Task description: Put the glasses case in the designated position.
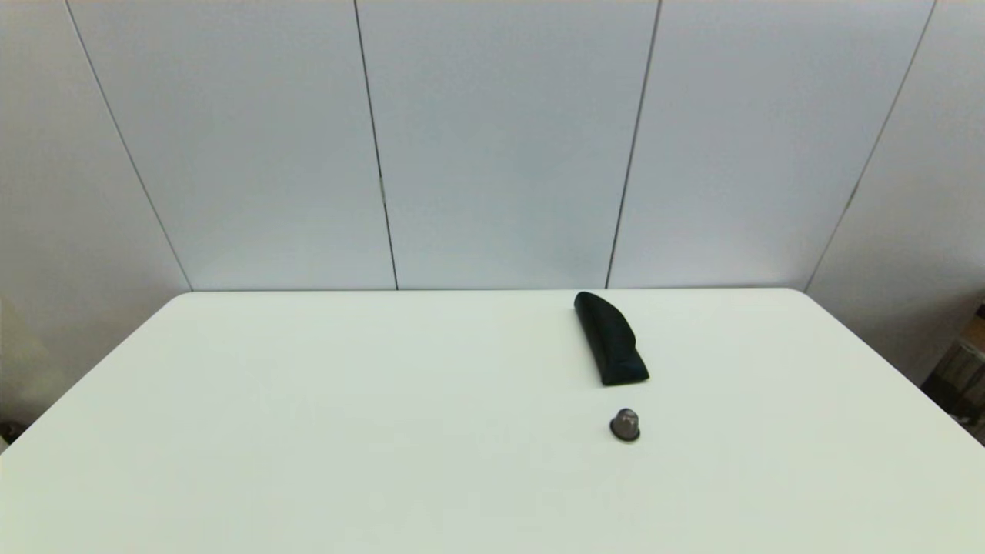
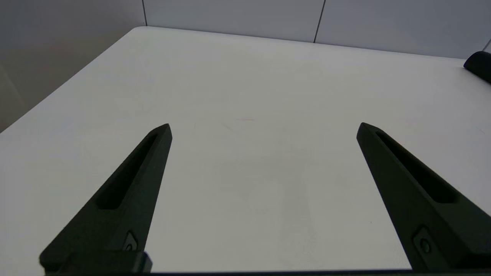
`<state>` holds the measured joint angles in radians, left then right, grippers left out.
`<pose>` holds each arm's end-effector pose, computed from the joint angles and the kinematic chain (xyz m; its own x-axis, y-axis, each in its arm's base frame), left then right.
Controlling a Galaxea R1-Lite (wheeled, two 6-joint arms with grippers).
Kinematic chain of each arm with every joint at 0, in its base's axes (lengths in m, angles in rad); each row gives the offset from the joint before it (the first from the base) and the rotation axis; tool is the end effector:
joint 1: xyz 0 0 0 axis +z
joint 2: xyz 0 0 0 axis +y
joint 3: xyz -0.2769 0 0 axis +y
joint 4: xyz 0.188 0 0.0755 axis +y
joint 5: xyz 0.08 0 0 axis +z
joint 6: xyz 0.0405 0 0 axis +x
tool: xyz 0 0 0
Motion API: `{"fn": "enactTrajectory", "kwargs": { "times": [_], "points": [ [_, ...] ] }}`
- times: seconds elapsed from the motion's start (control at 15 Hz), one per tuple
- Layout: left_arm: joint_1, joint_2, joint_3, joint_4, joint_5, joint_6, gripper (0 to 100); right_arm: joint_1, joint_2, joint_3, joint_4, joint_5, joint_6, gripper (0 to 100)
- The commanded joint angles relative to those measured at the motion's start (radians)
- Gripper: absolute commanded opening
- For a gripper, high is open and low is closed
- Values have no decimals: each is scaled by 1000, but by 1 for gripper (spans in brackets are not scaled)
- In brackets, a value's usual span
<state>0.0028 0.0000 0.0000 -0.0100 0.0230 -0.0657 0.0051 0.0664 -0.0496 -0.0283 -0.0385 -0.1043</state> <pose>0.0316 0.0010 0.0767 0.9996 0.0258 0.0100 -0.0251 0.9975 -0.0659 0.0334 -0.0014 0.0921 0.9994 -0.0334 0.0115 0.0344 0.9940 -0.1037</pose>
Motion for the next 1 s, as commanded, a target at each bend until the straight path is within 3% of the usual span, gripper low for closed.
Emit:
{"fn": "enactTrajectory", "kwargs": {
  "times": [0.07,1.0],
  "points": [
    [0,2,0,-2,0,0,100,-1,1,7,2,2,-2,100],
    [0,2,0,-2,0,0,100,-1,-46,30,4,34,5,100]
  ]
}}
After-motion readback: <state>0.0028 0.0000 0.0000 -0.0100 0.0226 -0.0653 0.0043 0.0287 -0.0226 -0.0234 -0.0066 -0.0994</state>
